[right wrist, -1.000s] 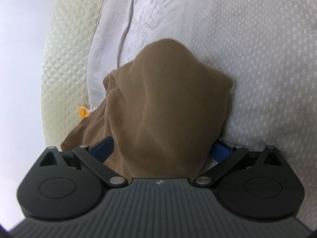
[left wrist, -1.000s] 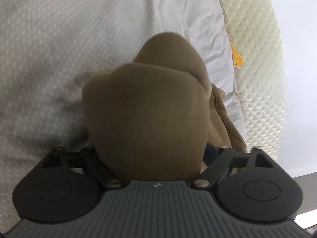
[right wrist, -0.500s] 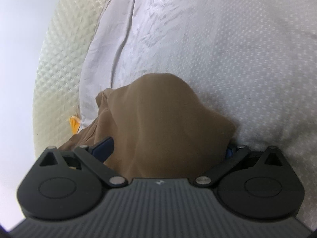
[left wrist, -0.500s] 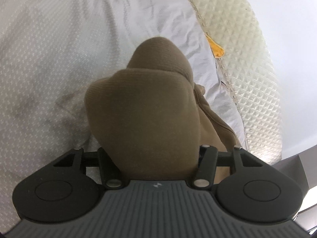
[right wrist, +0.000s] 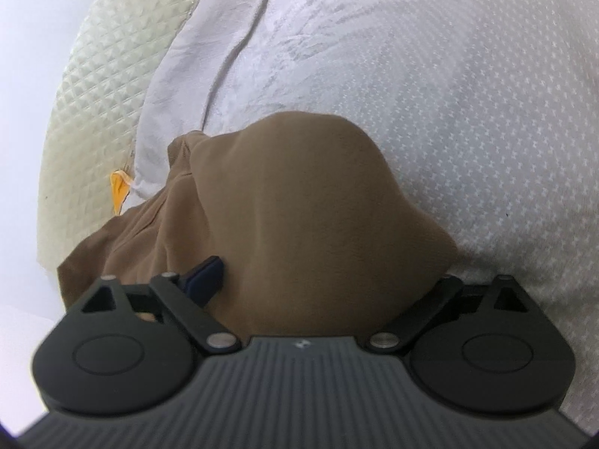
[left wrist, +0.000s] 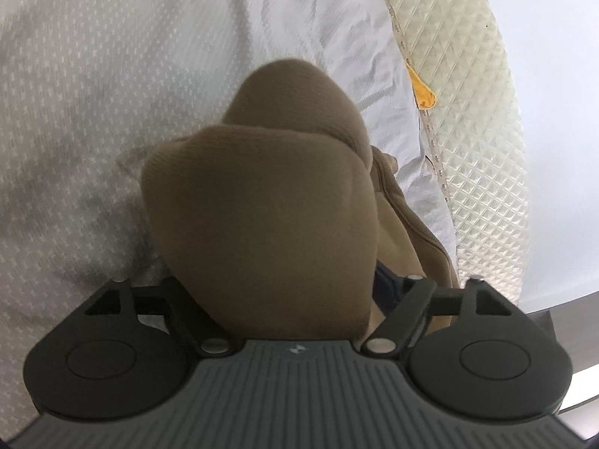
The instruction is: Fold large clothes
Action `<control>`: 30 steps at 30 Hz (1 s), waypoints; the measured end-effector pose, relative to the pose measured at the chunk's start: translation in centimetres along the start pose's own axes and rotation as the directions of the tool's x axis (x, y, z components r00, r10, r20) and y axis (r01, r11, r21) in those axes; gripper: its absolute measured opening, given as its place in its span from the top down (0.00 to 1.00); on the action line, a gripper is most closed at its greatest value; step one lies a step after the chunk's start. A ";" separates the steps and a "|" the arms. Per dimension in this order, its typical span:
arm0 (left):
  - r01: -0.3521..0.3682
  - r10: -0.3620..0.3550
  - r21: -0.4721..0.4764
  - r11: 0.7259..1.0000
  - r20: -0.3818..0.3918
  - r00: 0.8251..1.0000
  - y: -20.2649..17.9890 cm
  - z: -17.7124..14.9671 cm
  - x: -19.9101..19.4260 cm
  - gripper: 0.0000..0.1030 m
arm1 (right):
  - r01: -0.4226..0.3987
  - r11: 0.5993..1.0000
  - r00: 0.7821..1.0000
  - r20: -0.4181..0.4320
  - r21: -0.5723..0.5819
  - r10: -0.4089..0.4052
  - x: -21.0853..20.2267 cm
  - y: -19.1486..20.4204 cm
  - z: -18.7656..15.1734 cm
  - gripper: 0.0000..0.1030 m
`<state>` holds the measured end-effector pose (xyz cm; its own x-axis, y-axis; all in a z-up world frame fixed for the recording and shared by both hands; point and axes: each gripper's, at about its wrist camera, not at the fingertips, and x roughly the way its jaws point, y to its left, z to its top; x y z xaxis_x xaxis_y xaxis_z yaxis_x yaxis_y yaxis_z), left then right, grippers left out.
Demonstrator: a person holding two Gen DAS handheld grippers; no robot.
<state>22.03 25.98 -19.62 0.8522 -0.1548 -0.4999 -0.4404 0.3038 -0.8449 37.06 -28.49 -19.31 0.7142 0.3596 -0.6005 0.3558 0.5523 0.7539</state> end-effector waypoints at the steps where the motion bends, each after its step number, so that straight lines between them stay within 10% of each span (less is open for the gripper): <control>1: 0.002 -0.002 -0.010 1.000 -0.002 1.000 0.1 0.0 0.1 0.20 | -0.009 1.000 1.000 0.001 -0.010 0.009 -0.2 0.1 0.0 0.14; 12: 0.045 -0.049 -0.132 0.990 -0.025 0.998 2.7 -0.5 0.6 0.20 | -0.152 0.975 0.987 0.033 -0.163 0.159 -1.2 2.5 0.3 0.22; 19: -0.011 0.011 -0.022 1.000 0.001 1.000 1.0 -1.1 -0.1 0.35 | -0.138 0.987 0.990 -0.021 -0.086 0.136 1.3 0.6 0.6 0.24; 30: -0.042 0.029 0.173 0.984 0.074 0.997 -2.5 -2.5 -2.0 0.54 | -0.200 0.924 0.975 0.028 -0.325 0.221 -1.4 4.2 0.0 0.50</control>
<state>20.74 23.15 -17.01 0.8577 -0.0757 -0.5086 -0.4198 0.4681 -0.7776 37.59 -26.68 -15.31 0.7919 0.4512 -0.4114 -0.0098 0.6831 0.7303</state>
